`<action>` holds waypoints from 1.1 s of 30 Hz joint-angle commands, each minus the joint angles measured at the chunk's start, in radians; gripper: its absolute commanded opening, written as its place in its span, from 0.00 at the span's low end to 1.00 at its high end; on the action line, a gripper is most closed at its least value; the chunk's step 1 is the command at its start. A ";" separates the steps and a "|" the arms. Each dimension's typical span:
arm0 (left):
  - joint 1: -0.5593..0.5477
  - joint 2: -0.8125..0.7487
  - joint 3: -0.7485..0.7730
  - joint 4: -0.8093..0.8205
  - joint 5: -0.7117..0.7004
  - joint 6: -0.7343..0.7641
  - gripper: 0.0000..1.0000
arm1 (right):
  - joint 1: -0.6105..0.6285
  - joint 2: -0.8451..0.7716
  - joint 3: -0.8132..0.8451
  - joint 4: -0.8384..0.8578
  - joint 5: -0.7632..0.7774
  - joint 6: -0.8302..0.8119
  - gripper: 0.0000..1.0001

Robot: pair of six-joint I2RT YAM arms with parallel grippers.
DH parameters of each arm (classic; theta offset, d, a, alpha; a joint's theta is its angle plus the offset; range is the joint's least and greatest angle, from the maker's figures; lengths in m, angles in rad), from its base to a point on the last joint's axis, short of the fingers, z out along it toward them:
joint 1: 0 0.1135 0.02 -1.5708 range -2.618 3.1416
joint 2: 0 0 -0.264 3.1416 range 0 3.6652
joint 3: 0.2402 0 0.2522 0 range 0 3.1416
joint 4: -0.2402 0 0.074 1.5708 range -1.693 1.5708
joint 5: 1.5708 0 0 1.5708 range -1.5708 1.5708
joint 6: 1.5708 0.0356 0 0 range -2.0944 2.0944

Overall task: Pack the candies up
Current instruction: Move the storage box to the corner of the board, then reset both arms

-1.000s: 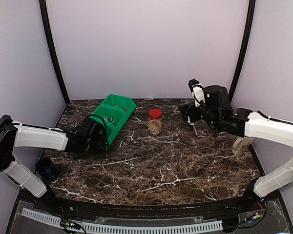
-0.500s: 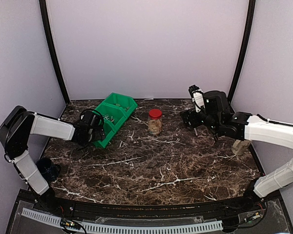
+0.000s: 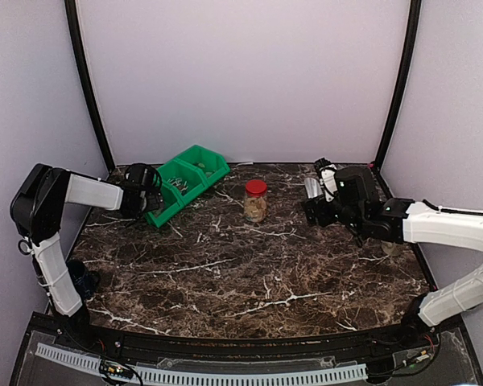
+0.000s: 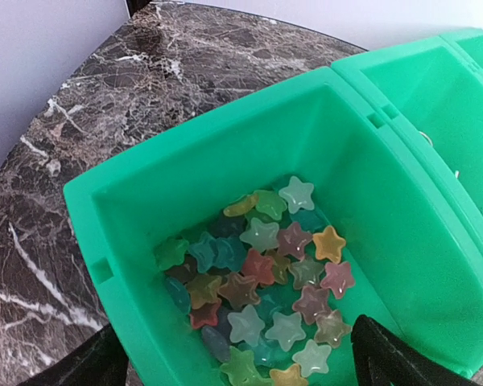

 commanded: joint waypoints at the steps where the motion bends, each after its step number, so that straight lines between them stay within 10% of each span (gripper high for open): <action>1: 0.030 0.004 0.058 -0.014 0.004 0.028 0.99 | -0.004 -0.033 -0.035 0.043 0.045 0.028 0.97; 33: -0.356 -0.512 -0.153 -0.231 0.087 0.123 0.99 | -0.222 -0.270 -0.140 -0.048 -0.080 0.069 0.97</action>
